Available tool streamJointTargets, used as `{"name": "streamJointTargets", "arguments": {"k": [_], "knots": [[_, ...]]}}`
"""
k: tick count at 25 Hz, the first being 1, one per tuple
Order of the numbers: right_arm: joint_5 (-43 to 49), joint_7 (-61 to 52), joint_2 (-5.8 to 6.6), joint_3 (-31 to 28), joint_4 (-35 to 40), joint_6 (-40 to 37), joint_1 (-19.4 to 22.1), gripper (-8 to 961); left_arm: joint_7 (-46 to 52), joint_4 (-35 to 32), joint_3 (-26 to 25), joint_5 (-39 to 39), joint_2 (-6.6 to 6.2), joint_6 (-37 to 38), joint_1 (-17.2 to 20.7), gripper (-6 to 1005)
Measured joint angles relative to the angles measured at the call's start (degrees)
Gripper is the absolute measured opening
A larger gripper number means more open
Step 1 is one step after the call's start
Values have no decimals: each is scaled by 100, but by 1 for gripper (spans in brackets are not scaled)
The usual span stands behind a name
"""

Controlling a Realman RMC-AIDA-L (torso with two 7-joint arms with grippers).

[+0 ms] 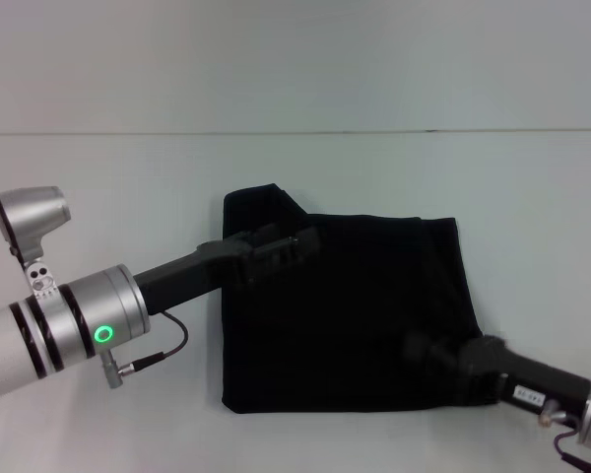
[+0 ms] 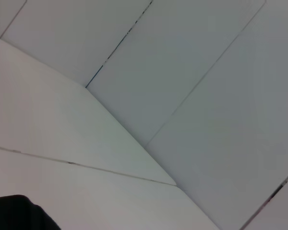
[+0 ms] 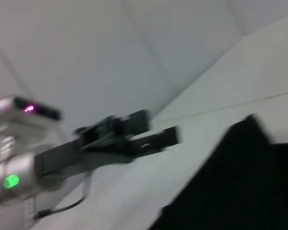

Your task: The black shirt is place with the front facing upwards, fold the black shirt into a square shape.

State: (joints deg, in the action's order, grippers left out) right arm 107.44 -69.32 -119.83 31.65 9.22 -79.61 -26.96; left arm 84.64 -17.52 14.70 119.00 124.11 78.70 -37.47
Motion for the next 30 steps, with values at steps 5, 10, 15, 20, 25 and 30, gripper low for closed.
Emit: {"name": "streamJointTargets", "arguments": {"k": [5, 10, 15, 20, 25, 30], "knots": [[-348, 179, -19, -194, -66, 359, 137, -1, -1, 68, 7, -6, 1, -51, -19, 891], [-845, 403, -31, -220, -252, 716, 233, -1, 18, 75, -4, -9, 1, -57, -19, 891], [-1289, 594, -31, -278, -398, 917, 409, 0, 29, 75, -10, -12, -5, -57, -12, 891], [-1080, 1116, -7, -90, -367, -501, 553, 0, 22, 73, -12, -18, -4, -104, -16, 891], [-374, 1100, -10, 247, -301, -331, 409, 0, 0, 76, -12, -72, 4, -163, 21, 891], [-355, 1083, -38, 224, -550, 526, 120, -1, -12, 132, 13, -82, 11, -262, 2, 891]]}}
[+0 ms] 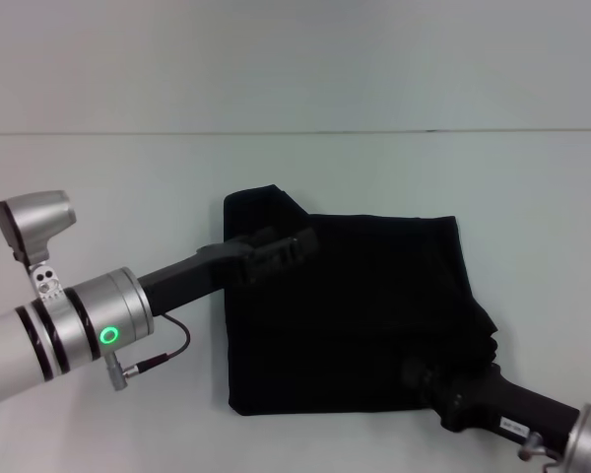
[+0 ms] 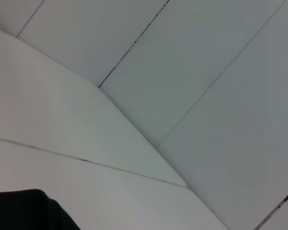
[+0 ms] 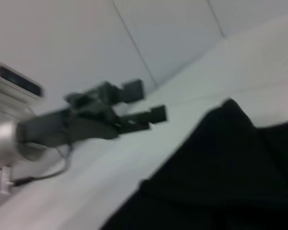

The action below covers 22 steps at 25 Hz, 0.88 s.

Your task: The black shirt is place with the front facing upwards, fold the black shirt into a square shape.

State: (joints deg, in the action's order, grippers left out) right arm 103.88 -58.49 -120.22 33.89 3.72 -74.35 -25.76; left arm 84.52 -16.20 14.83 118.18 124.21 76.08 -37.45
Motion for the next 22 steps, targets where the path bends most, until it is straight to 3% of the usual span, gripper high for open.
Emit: {"name": "streamJointTargets", "arguments": {"k": [7, 22], "knots": [[-47, 116, -26, -482, -219, 339, -76, -1, -33, 3, -22, 0, 6, -13, 56, 891], [-44, 365, -24, -1497, -603, 620, 316, -1, -58, 64, -24, 4, 6, -15, 70, 891]]}}
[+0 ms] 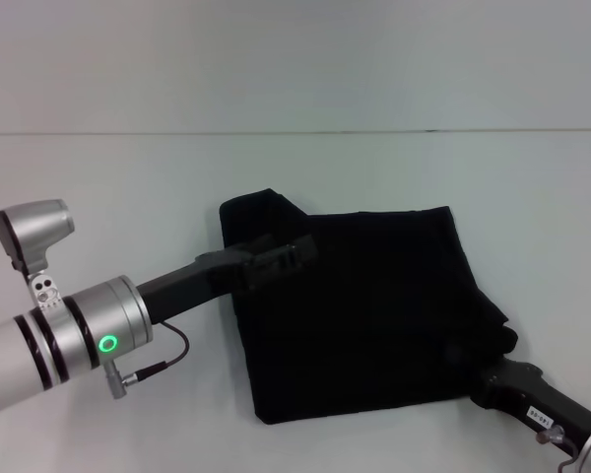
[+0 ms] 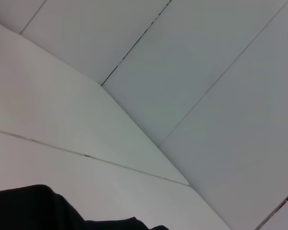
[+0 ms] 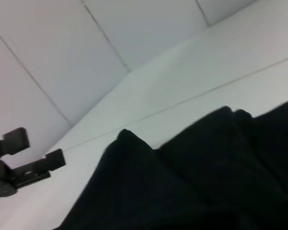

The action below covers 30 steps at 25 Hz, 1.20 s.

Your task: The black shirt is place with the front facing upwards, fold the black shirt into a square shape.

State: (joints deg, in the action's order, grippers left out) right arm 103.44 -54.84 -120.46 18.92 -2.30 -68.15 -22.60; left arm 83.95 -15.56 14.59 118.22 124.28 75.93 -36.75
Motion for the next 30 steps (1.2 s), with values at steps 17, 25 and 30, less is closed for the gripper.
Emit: {"name": "streamJointTargets", "arguments": {"k": [17, 25, 30], "knots": [[70, 513, 29, 386, -14, -977, 102, 0, 216, -252, -138, 7, -38, 94, 219, 891], [69, 985, 25, 476, 59, -1230, -207, 7, 351, -404, -210, -8, -35, 99, 503, 891], [69, 846, 64, 458, 678, -2491, -133, 146, 267, -410, -202, 5, -35, 57, 516, 891]]}}
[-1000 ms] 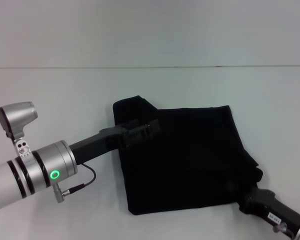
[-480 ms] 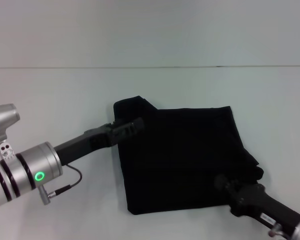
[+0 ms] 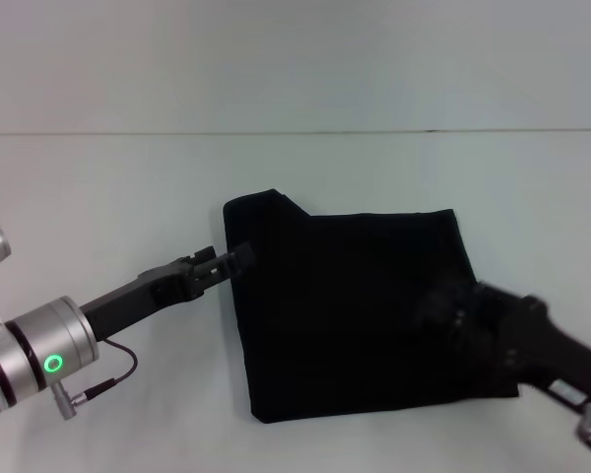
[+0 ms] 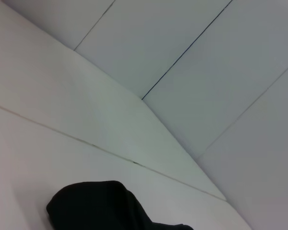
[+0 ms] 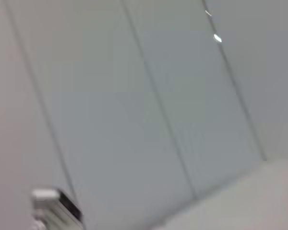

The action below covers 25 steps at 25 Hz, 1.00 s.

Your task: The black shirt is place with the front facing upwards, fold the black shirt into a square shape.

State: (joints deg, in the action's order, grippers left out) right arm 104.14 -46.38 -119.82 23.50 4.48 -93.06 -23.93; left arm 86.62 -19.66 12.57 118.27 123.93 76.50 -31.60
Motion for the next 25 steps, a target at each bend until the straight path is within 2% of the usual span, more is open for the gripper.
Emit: {"name": "streamJointTargets", "arguments": {"k": [5, 7, 11, 14, 17, 20, 22, 25], "knots": [[-14, -647, -9, 24, 1079, -938, -41, 333, -228, 8, -30, -22, 14, -22, 45, 891], [-22, -1115, -19, 22, 1670, -994, -115, 413, -379, 42, -54, -74, 24, -50, 66, 891], [79, -2723, -33, 257, 3098, -803, -366, 478, -703, 121, -170, -231, 35, -64, 135, 891], [189, -4153, -63, 1129, 4479, -410, -448, 510, -1010, 127, -428, -356, 41, -66, 242, 891], [428, -5560, -62, 2312, 5859, 294, -331, 509, -1387, 133, -941, -447, 36, -64, 438, 891], [1090, -6961, -19, 3442, 7049, 897, -293, 509, -1666, 94, -1521, -462, 16, -61, 656, 891], [1630, -7675, -4, 3912, 7424, 1015, -476, 509, -1810, 76, -1815, -463, 15, -63, 743, 891], [2316, -8352, -15, 4447, 7401, 1034, -908, 508, -2207, 156, -2413, -466, 16, -125, 855, 891]]}}
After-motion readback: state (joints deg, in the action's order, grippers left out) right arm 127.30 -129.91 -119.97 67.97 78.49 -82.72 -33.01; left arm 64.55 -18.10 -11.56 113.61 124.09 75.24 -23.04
